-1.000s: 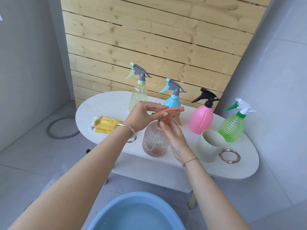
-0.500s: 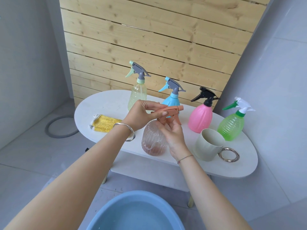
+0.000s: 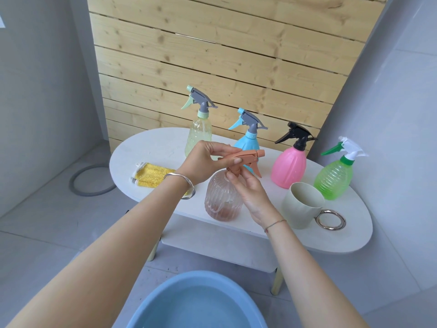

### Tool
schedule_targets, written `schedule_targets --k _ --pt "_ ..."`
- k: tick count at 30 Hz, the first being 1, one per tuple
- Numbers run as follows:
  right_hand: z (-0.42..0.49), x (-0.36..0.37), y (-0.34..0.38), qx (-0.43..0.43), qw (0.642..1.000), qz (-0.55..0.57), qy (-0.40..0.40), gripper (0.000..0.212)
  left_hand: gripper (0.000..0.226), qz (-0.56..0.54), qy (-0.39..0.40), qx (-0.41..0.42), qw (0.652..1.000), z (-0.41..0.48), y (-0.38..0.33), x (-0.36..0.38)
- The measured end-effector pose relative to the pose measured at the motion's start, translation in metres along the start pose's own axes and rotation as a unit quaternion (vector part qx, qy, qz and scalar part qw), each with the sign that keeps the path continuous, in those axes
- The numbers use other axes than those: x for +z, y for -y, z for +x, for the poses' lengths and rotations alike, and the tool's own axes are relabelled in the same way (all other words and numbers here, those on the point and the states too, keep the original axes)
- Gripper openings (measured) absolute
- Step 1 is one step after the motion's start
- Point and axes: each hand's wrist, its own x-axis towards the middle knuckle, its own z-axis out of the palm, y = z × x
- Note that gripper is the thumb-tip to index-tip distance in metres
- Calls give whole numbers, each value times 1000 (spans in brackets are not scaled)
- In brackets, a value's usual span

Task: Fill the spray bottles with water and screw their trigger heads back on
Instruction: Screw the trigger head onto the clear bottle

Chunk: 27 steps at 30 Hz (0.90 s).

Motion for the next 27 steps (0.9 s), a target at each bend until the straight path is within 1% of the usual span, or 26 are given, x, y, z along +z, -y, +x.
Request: schedule_targets --k 1,2,4,6,8,9,11,12,14,15,16,18,22,27 --pt "0 0 -1 1 1000 -14 -4 32 25 -1 -2 0 1000 0 0 0" --pt "0 2 -2 -15 999 -31 -32 28 24 -2 -3 1 1000 0 0 0" --pt "2 8 -4 -64 990 -61 -112 17 23 -5 -4 4 1000 -2 -1 1" --pt "3 13 -7 -87 983 -70 -146 11 23 -5 -4 6 1000 -3 -2 2" --pt "4 11 -7 -84 984 -84 -132 14 26 4 5 8 1000 -5 -1 0" --pt "4 7 -5 -75 988 -81 -103 17 32 9 7 3 1000 -6 2 -2" --pt "2 -2 -3 -62 996 -54 -19 26 53 10 7 -33 999 -15 15 -7" --pt "1 -5 -2 -59 997 -48 13 28 64 16 19 -60 998 -22 23 -9" --pt "0 -9 0 -56 996 -59 34 29 82 59 83 -102 990 -40 42 -10" --pt "0 -8 -1 -55 996 -61 34 29 88 82 115 -114 983 -48 51 -7" --pt "1 -7 -1 -59 996 -62 29 29 90 92 129 -118 980 -53 59 -5" --pt "2 -3 -1 -73 995 -63 3 28 84 75 115 -115 984 -55 69 -1" --pt "0 3 -5 -99 989 -88 -62 22 94 54 87 -109 989 -53 76 0" --pt "-2 10 -3 -109 977 -129 -126 15 80 42 69 -102 991 -52 79 3"
